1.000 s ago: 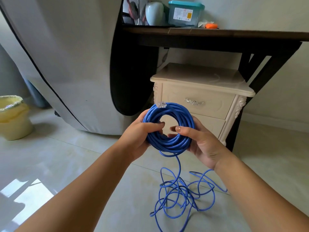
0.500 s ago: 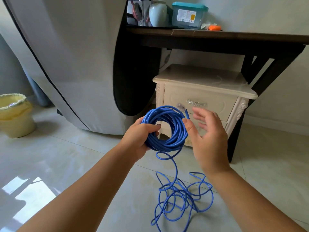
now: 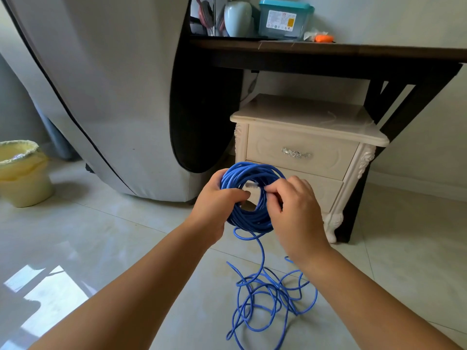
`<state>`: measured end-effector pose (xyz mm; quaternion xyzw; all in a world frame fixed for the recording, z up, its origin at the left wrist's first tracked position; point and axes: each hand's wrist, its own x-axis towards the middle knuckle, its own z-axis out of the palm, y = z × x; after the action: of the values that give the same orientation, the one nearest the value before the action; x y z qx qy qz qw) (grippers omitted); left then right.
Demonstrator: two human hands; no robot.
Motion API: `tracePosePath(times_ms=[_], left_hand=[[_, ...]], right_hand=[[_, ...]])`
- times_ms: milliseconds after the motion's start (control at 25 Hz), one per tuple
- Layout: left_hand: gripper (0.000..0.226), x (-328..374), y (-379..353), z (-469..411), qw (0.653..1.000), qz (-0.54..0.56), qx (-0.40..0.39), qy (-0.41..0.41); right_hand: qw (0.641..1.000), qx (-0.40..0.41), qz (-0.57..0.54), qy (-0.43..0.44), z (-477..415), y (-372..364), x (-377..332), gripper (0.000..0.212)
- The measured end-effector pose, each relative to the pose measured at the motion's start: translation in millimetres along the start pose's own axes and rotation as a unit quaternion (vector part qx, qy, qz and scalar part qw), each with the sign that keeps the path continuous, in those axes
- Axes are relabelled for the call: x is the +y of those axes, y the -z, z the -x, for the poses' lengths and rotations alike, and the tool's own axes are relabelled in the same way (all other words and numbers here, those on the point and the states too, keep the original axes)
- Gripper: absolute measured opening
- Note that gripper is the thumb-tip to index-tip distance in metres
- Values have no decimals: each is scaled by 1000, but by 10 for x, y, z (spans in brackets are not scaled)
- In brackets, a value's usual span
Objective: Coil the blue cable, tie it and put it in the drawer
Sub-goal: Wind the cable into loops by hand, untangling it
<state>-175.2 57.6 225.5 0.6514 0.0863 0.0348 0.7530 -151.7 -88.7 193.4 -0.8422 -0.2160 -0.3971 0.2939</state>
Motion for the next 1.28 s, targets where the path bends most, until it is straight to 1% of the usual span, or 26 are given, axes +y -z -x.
tracePosePath(times_ms=[120,240,320,360,400,440,480,520,560,600,640,680,720,760,800,840,880,920,960,1000,1040,1080,1120,1160,1240,1280], left_hand=[[49,43,-15,24,999,-6,-41,-22],[55,59,-13,30,996,-40,-56,-50],[58,50,-19,37,993,-60,-70,-74],[60,54,-16,40,991,-70,-80,-84],[62,70,-2,41,989,-78,-94,-89],[64,84,28,37,987,-74,-110,-90],[65,102,61,31,986,-58,-128,-86],[65,115,101,21,985,-38,-146,-81],[65,121,133,16,984,-23,-162,-73],[65,111,153,7,982,-17,-175,-61],[64,95,160,-1,981,-21,-188,-46],[63,82,161,-7,979,-33,-201,-28],[64,82,163,-12,975,-57,-213,-11],[67,98,165,-28,971,-89,-223,3],[76,123,173,-40,965,-128,-227,11],[88,157,169,-36,958,-172,-228,13],[100,194,142,-13,945,-236,-226,-7],[108,208,110,7,918,-329,-216,-50],[113,190,54,33,871,-431,-206,-114],[117,132,-2,49,819,-508,-199,-174],[120,62,-54,53,787,-545,-197,-211],[120,-10,-80,29,782,-549,-192,-224],[116,-67,-85,4,787,-543,-183,-230],[105,-92,-82,-22,792,-538,-163,-238],[65,-59,-47,-42,808,-521,-119,-250],[50,-40,-33,-40,824,-497,-107,-248]], right_hand=[[997,67,-25,-12,-69,-5,25,21],[995,93,-7,-19,-83,-38,78,39],[994,83,-11,-76,-70,-60,129,63],[988,43,-63,-131,-85,-43,145,78],[966,-27,-158,-202,-117,13,141,92],[915,-109,-276,-271,-162,96,127,101],[848,-185,-382,-316,-203,178,129,103],[793,-246,-449,-331,-246,252,130,99],[768,-287,-470,-325,-268,295,139,91],[768,-305,-468,-312,-265,311,143,78],[789,-301,-442,-303,-249,300,145,61],[812,-282,-411,-304,-236,286,134,45],[832,-259,-380,-312,-220,275,132,32],[850,-238,-351,-313,-212,274,128,26],[876,-230,-306,-295,-213,278,120,23],[907,-241,-232,-256,-230,301,102,23],[930,-270,-141,-207,-238,323,64,24],[940,-302,-53,-152,-236,340,-3,26],[939,-327,20,-101,-222,343,-75,30],[936,-340,65,-59,-194,331,-142,36],[933,-347,86,-32,-159,298,-180,43],[934,-346,89,-16,-139,283,-203,47],[937,-340,79,-9,-126,287,-209,48],[941,-334,55,-12,-123,314,-203,50],[941,-329,-52,-60,-134,383,-143,58],[932,-329,-117,-101,-148,422,-106,64]])
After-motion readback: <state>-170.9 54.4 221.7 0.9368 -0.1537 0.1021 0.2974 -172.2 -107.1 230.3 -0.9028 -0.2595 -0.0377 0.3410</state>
